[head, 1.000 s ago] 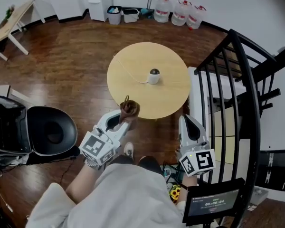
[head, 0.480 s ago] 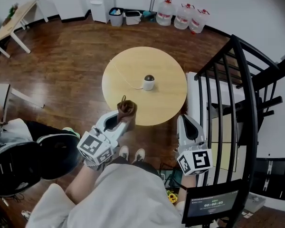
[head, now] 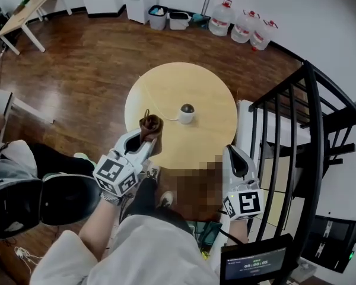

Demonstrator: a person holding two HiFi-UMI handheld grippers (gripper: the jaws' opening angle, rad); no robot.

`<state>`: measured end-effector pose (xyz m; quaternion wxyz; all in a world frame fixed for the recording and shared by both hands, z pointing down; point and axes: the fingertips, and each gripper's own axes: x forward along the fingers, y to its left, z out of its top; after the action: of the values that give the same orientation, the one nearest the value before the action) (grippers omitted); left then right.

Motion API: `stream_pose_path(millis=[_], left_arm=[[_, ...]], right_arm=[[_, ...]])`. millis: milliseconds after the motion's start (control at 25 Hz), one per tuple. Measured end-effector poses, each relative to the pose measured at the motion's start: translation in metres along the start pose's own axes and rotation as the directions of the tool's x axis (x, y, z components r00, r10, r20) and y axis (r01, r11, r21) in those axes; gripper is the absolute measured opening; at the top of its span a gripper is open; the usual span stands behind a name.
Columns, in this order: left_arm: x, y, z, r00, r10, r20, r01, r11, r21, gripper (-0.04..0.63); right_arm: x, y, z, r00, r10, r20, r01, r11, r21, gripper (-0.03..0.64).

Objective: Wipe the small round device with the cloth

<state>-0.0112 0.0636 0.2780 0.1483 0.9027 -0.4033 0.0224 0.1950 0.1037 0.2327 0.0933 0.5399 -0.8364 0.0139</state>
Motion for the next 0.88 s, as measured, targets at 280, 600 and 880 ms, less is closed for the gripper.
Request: stream_pose_path(millis=[280,600,880], left_arm=[[0.044,0.059,-0.028,1.000,-0.014,-0.007,0.014,0.997,-0.071,0.077],[0.100,0.099,-0.073,0.986,-0.092,-0.140,0.070,0.985,-0.158,0.077],[0.139,0.111,-0.116,0.958,-0.186,-0.218,0.123,0.954,-0.275,0.077]], right_arm=[[0.066,0.001,-0.038,0.994,0.046,-0.095,-0.044,0.999,0.023,0.061],[0.143,0.020,-0.117,0.940,0.177,-0.291,-0.168,0.984,0.057,0.182],[0.174,0.036,-0.166,0.838,0.328,-0.436,-0.340,0.939,0.054,0.205]])
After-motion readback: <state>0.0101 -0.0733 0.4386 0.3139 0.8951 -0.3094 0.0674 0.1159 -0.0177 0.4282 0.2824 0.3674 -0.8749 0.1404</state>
